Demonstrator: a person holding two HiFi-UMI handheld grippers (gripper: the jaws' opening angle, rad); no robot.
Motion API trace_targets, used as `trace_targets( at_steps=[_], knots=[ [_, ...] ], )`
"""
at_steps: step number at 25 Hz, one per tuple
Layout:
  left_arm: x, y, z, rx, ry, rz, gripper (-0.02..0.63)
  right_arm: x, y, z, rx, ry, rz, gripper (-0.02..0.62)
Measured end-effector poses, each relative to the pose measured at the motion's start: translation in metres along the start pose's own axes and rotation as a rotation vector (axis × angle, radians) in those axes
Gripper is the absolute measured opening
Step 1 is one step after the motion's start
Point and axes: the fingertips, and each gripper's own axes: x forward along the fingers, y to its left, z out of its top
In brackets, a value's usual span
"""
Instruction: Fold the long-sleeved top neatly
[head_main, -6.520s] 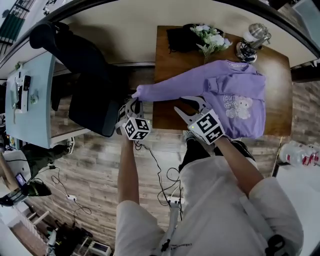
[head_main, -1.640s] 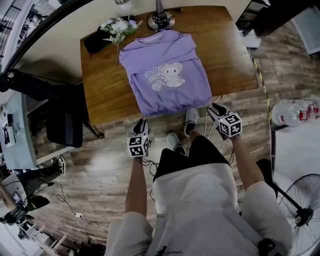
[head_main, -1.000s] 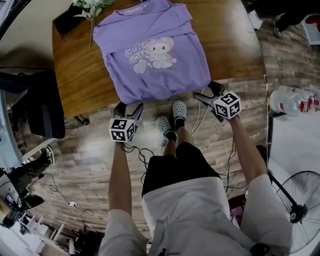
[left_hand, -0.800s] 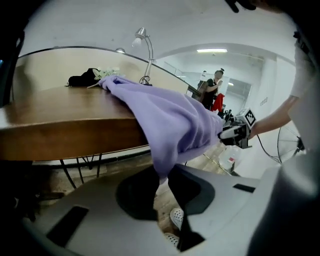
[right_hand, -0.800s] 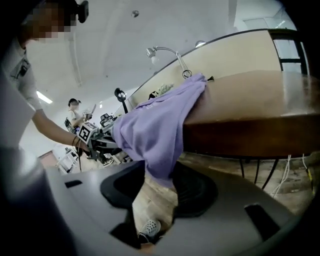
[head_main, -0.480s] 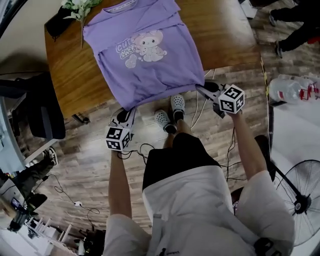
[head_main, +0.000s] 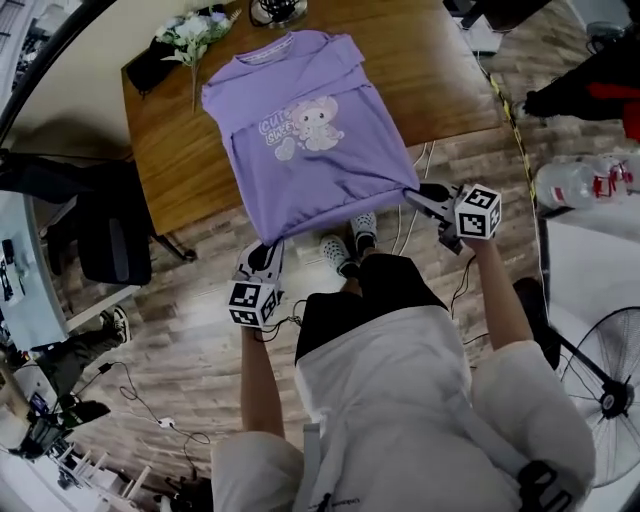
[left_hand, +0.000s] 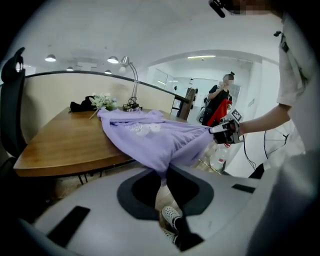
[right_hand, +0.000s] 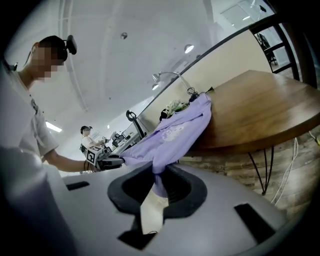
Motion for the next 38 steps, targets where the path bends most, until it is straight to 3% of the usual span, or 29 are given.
trace_targets(
  at_steps=[5,14,30,38],
  knots=[
    [-0.022,-0.003,0.04,0.05,-0.054,-0.013,0.052,-0.012,0.022,0.038,0.044,-0.076,0.027,0.057],
    [-0.039,0.016,0.087,0.11,-0.12,-0.009,0.052,-0.011,0.035,0.092,-0.016,-0.111,0.054,0.057],
    [0.023,0.096,0.128,0.009,-0.072,0.016,0.051,0.043,-0.036,0.147,0.12,-0.107,0.029,0.055],
    [0.032,0.118,0.194,0.023,-0.14,0.018,0.052,0.05,-0.044,0.209,0.19,-0.147,0.065,0.058]
  ],
)
